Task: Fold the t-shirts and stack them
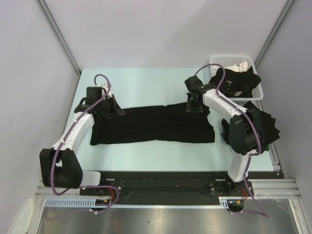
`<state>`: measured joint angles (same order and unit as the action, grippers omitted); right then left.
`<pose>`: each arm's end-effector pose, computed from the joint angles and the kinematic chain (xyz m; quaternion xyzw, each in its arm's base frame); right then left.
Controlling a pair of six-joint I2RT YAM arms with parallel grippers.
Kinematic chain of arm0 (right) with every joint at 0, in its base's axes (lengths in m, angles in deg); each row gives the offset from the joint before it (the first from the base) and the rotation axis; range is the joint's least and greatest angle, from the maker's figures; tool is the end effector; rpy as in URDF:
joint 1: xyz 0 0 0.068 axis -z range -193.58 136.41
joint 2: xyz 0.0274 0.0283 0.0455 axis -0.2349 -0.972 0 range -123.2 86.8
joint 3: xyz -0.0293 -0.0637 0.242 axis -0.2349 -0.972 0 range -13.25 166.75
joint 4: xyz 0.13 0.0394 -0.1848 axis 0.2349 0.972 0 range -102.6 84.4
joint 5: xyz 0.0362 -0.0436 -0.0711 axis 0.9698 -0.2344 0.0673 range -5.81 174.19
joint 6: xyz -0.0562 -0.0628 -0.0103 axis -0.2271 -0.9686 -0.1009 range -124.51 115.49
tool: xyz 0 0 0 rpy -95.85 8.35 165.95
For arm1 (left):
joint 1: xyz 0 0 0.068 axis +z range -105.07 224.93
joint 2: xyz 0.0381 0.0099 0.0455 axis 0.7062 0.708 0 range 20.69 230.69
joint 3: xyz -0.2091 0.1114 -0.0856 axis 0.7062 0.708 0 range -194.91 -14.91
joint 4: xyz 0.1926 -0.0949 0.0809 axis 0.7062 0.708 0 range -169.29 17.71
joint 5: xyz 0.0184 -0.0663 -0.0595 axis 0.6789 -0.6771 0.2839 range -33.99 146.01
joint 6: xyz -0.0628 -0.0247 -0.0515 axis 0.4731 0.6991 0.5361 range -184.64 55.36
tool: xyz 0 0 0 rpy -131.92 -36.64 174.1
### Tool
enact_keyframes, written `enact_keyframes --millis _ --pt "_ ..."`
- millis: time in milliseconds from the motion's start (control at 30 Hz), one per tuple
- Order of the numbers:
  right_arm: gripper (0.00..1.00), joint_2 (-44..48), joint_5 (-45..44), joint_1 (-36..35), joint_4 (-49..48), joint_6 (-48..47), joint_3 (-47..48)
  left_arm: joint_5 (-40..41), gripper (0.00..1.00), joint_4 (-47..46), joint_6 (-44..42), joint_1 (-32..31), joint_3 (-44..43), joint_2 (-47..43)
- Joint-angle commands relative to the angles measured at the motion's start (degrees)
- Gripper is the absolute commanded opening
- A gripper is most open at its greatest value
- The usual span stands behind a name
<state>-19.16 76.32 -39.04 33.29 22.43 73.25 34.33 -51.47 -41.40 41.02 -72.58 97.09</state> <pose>0.3355 0.1485 0.1986 0.0274 0.9744 0.0338 0.2207 0.2777 -0.0466 0.2342 -0.0846 0.9111 -0.2552 0.3124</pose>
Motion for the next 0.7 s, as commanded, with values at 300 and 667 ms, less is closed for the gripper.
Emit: enact_keyframes --millis 300,667 --pt "0.36 2.5 -1.3 6.6 3.5 -0.1 -0.2 -1.9 0.03 0.5 -1.4 -0.4 -5.7 3.7" --pt "0.63 -0.6 0.7 10.0 2.8 -1.1 -0.2 -3.6 0.4 0.6 -1.7 -1.1 -7.3 5.2"
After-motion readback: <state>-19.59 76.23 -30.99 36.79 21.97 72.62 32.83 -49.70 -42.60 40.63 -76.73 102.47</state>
